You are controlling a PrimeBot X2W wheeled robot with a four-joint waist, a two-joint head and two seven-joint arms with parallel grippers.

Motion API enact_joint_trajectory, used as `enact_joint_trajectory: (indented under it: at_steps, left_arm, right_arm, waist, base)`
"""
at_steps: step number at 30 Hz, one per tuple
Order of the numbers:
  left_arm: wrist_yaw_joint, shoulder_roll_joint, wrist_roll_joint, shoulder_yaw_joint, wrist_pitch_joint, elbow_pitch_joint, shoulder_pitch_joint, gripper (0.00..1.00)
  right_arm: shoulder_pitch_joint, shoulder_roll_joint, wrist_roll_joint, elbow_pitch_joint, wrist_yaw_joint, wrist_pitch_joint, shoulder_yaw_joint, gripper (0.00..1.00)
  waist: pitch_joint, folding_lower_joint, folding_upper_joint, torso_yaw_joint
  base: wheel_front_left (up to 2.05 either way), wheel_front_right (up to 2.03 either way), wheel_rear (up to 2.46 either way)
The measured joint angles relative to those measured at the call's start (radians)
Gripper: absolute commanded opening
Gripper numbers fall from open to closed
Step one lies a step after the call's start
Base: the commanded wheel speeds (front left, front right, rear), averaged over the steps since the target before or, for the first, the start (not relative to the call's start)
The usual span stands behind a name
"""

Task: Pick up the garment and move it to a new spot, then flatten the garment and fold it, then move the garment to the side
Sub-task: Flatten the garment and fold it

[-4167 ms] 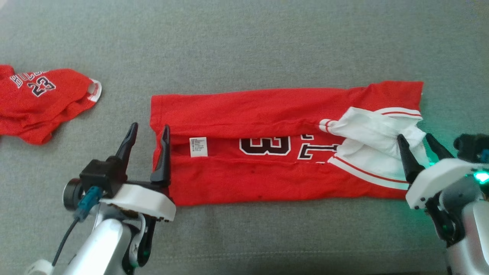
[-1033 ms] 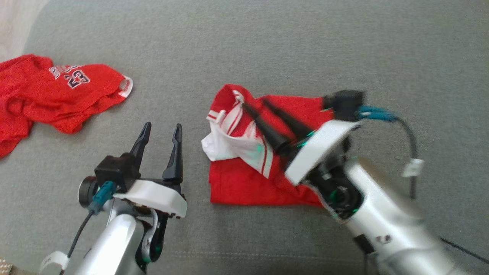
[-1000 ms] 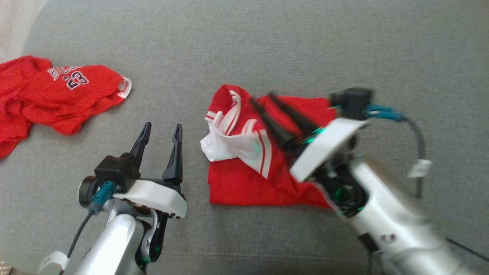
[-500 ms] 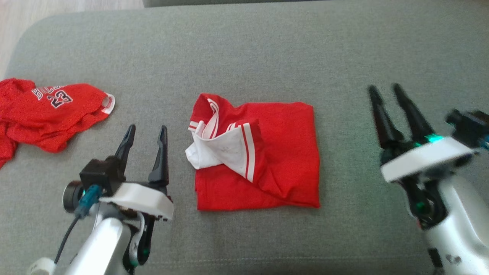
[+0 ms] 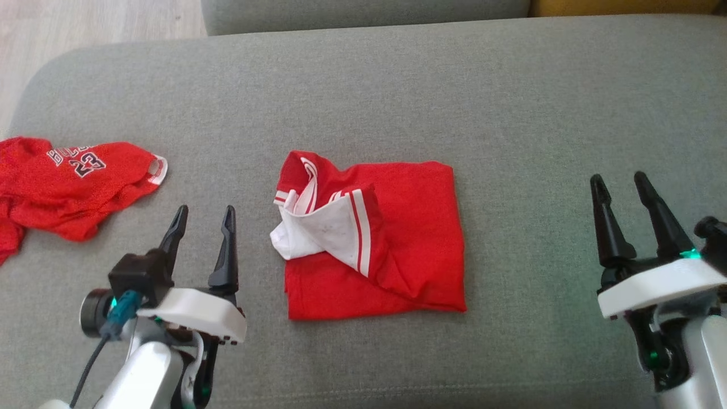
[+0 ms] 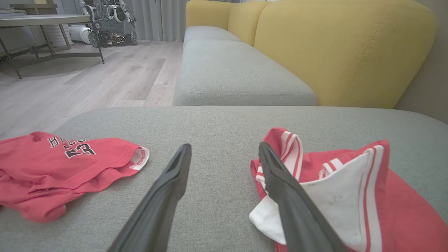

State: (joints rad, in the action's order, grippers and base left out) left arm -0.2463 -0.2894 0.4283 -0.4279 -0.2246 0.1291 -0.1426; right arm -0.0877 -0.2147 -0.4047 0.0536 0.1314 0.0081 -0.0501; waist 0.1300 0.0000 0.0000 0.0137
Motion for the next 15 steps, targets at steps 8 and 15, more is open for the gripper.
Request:
enact_joint_trajectory:
  at_steps: [8, 15]
  left_arm:
    - [-0.001, -0.007, 0.008, -0.002, 0.009, -0.005, 0.002, 1.0]
    - [-0.001, -0.013, 0.009, -0.008, 0.009, 0.004, 0.019, 1.0]
  right_arm:
    - [0.001, 0.002, 0.101, -0.042, 0.0, 0.011, -0.014, 1.0]
    - [0.03, 0.004, 0.145, -0.045, 0.0, 0.029, -0.021, 1.0]
  waist:
    - [-0.013, 0.0, 0.0, 0.003]
    - [-0.013, 0.0, 0.0, 0.004]
  base:
    - [0.0, 0.0, 0.0]
    - [0.0, 0.0, 0.0]
